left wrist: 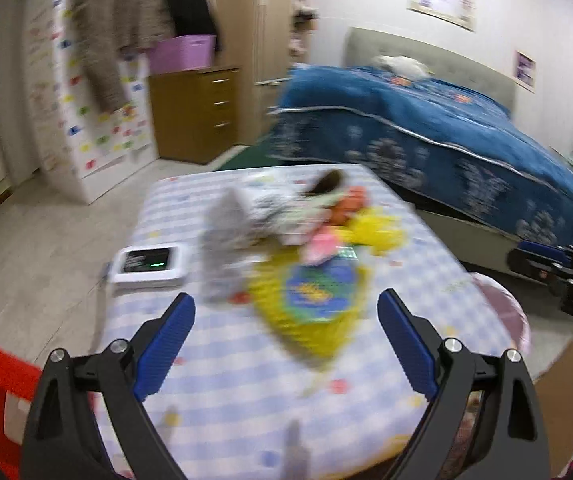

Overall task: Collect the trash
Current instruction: 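Return to the table and grasp the white milk carton with the left gripper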

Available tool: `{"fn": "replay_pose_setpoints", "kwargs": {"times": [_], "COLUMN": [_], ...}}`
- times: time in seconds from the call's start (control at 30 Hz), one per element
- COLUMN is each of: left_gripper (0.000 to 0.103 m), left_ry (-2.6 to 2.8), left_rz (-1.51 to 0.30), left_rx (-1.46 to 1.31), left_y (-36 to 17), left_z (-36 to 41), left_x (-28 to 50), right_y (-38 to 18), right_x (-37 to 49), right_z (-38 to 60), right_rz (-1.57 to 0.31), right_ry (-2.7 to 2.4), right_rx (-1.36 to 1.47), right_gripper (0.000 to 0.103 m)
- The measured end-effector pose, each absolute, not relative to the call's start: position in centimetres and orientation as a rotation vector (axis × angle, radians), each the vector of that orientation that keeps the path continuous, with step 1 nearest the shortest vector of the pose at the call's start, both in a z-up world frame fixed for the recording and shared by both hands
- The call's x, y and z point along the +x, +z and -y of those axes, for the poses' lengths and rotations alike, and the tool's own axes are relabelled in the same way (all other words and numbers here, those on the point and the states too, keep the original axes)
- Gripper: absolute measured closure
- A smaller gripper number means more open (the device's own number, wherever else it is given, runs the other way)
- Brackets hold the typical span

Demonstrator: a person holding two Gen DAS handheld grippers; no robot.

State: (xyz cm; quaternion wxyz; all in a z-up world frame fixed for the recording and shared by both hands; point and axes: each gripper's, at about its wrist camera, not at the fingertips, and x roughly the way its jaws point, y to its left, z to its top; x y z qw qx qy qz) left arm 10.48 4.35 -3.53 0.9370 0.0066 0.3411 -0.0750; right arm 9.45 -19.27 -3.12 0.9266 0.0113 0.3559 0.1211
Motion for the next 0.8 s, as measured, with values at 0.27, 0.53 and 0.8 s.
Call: {"fn": "replay_pose_setpoints", "kwargs": {"times": [0.27, 0.53, 0.8], "left_gripper": [0.009, 0.007, 0.007], "left_ry": [-0.11, -0.097, 0.05], "left_rz": [-0.692, -0.731, -0.806], "left_rx": [-0.032, -0.007, 0.012], "left_y": [-2.8, -2.8, -4.2], "left_z": [-7.7, -3.9, -1.6], "left_x": [13.9, 20.5, 26.4], "right_y": [-2.5, -3.3, -4.7], "right_x": [12.2, 14.0, 15.5], "right_z": [16.3, 16.9, 19.3], "right_rz": [-0.726, -0.737, -0.76], "right_ry": [0.282, 0.24, 0.214], "right_rx": [-0.003, -0.001, 0.031], "right_gripper": [0.063, 0.05, 0.046]}}
